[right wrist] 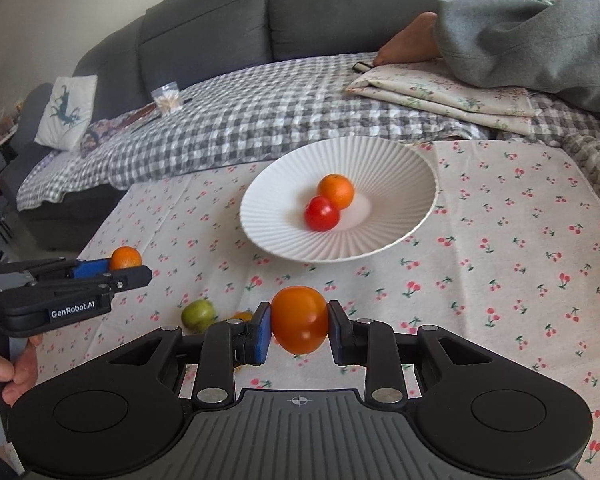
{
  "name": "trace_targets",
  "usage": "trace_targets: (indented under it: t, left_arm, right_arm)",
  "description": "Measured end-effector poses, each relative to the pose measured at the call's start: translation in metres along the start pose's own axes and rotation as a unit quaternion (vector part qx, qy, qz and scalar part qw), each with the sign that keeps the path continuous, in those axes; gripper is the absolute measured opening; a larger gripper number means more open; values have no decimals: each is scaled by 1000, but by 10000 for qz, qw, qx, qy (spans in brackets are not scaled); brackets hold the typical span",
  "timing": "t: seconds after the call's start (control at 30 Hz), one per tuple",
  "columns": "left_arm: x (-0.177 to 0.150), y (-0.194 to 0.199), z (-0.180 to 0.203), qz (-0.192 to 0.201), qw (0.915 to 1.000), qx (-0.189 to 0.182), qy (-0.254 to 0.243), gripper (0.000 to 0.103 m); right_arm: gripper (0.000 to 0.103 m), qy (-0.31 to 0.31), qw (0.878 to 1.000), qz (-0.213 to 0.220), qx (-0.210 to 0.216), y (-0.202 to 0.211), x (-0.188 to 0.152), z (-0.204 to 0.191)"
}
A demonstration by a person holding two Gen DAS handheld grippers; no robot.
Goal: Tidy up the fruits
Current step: 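Carry the held fruits to the white bowl with both tools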
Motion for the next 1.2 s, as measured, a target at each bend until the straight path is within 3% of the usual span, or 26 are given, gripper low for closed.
trace_targets:
  t: [0.3,0.73,1.2]
  left_arm:
    - [18,-24,24,89,9997,25,-204,33]
    - [45,-48,63,243,9991,-275,-233,33]
    - [50,-75,88,222,9976,-499,-422,33]
  right_arm:
    - [28,-44,9998,59,-168,-1,15,22]
    - [28,-140,9991,213,-351,-13,40,56]
    - [28,8,9990,275,-359,-39,55,63]
Point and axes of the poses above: each gripper's, at about its wrist camera, not at the fingertips, and y roughly against the way its jaws point, z to its right, x to its top, the point moved 7 cm from there along -y, roughly the way its jaws point, and after that the axes turned 14 degrees about x, right-handed, at the moved point
